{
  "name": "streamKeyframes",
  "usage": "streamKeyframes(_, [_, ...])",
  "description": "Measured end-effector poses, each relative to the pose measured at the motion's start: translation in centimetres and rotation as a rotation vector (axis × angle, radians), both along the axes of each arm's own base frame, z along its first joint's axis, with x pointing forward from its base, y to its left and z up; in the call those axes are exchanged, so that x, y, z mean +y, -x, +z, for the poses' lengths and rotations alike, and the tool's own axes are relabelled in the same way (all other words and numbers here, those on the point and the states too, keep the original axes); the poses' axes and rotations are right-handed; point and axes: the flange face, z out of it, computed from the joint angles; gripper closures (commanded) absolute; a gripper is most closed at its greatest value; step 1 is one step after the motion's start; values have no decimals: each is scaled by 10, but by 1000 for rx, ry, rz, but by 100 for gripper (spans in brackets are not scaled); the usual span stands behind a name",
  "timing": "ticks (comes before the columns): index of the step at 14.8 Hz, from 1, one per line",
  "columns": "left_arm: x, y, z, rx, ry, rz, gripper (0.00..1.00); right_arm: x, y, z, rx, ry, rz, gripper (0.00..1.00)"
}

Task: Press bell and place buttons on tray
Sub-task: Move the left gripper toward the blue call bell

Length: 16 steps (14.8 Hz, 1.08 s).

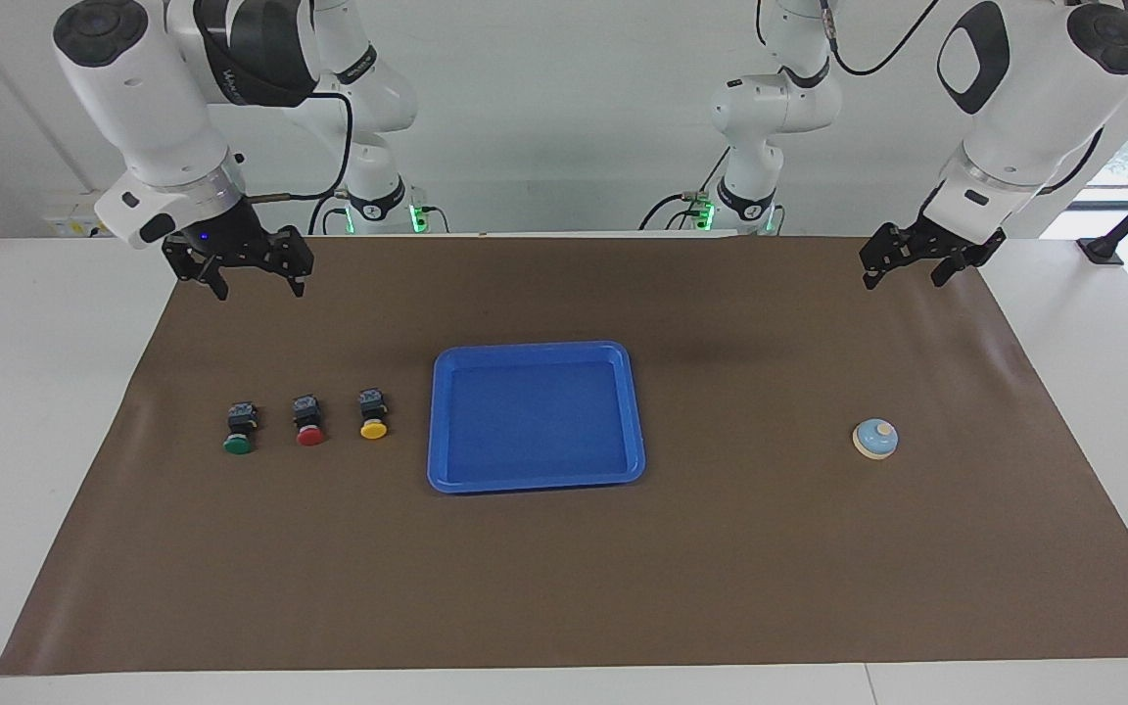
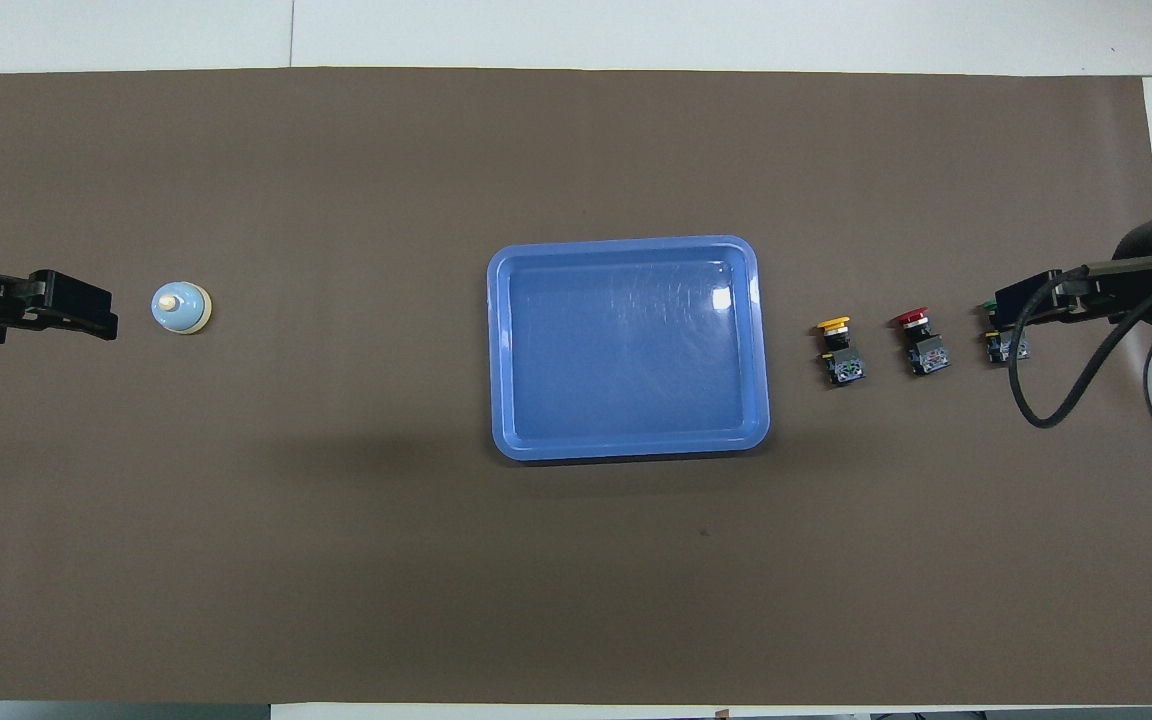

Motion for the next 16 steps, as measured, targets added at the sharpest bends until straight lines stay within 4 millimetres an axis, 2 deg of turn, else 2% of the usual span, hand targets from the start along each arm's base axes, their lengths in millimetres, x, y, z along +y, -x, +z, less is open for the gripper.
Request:
streamKeyframes(8, [-5,0,0,-2,0,-8,0,0,0,0,0,0,0,0])
streamKeyframes(9, [-5,0,0,-2,0,-10,28,0,0,0,0,0,0,0])
streamKeyframes(10, [-6,0,0,-4,0,-10,77,0,0,0,0,0,0,0])
streamKeyframes(11, [-5,0,0,-6,0,-8,100,0,0,0,0,0,0,0])
streamKeyframes(16, [-1,-4,-8,-21,-7,-2,100,0,0,0,0,0,0,0])
